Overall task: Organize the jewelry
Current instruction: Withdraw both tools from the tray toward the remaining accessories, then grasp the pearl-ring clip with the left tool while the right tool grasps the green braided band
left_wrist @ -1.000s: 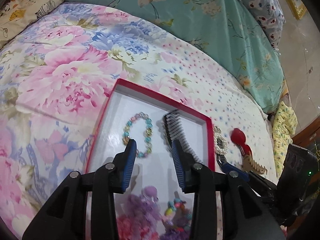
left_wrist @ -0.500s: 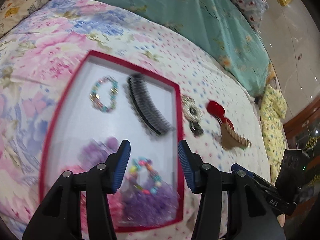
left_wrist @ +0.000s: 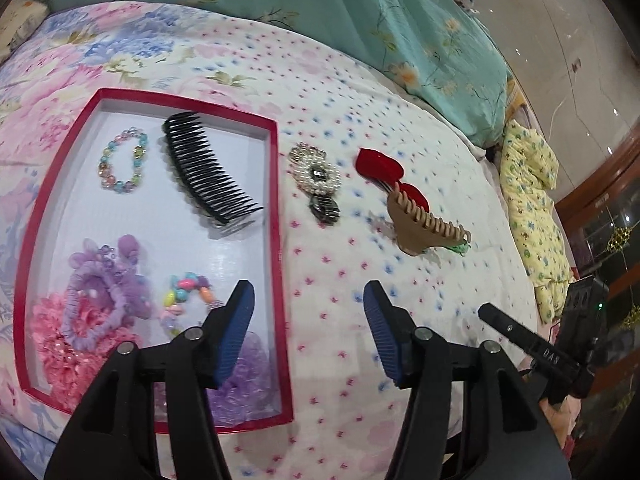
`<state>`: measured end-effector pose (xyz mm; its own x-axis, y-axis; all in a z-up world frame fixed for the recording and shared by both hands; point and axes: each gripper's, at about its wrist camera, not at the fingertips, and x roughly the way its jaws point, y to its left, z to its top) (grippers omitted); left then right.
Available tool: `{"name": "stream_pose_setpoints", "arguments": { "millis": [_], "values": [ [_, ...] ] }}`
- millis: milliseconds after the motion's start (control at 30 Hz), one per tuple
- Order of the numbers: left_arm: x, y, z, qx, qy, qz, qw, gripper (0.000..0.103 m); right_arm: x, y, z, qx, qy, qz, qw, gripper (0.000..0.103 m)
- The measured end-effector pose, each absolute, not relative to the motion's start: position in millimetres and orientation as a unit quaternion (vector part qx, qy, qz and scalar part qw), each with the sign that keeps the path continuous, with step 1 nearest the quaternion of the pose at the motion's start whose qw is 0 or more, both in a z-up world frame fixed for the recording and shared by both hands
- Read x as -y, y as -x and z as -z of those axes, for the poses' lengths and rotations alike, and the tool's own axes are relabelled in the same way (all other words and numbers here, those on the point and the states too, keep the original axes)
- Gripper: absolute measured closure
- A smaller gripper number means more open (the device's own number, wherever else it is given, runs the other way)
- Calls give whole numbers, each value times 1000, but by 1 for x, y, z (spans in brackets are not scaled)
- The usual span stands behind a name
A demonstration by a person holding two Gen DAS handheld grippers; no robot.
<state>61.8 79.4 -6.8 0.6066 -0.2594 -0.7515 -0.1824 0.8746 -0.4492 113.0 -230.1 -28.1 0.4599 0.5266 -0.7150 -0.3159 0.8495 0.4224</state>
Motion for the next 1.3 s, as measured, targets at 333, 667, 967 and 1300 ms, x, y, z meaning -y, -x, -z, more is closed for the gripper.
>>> {"name": "stream_pose_setpoints", "arguments": {
  "millis": [333,667,967,1300],
  "values": [
    [-64,-72,4,-450,232,29,862,47,261,-124,24,-443,-126,-221,860,40],
    [-45,-106,0,-458,194,47,866,47,270,-143,20,-433,-114,-204,871,40],
    [-34,-147,7,-469,166,45,866,47,276,-176,20,-439,-82,-188,875,41],
    [-33,-205,25,-499,102,38,860,47,268,-223,27,-456,-19,-187,870,42]
  ]
}}
